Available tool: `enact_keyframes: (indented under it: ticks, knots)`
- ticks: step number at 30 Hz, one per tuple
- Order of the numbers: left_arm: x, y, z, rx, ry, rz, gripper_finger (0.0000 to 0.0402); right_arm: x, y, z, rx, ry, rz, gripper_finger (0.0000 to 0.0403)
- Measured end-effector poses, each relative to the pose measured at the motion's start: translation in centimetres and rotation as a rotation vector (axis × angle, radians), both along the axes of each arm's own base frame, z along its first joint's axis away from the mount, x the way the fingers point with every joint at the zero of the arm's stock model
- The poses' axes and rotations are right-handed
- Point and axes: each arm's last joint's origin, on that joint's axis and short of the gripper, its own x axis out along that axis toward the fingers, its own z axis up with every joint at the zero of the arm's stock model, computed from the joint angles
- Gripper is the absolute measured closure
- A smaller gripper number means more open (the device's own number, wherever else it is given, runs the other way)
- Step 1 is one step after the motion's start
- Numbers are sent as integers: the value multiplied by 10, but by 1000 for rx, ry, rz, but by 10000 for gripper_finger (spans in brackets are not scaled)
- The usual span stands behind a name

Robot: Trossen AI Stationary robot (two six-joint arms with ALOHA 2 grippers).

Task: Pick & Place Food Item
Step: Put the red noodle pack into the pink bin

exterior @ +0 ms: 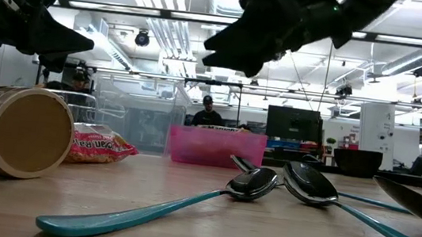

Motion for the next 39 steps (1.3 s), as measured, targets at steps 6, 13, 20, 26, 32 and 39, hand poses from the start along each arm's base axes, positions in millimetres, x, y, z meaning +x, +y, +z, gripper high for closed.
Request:
enact_keyframes:
  ticks: [6,13,20,26,32,39]
  knots:
    - [0,0,0,0,0,0,401,10,6,-21,37,-31,-26,132]
    - [0,0,-1,1,7,0,401,33,5,-62,93,-77,-55,132]
    - [0,0,-1,2,9,0,401,61,4,-88,126,-55,-73,132]
    - [1,0,-1,2,13,0,401,82,3,-104,121,-12,-79,132]
    - [1,0,-1,3,12,0,401,95,2,-110,116,47,-82,132]
    - [1,0,-2,3,17,0,401,109,2,-125,107,57,-83,132]
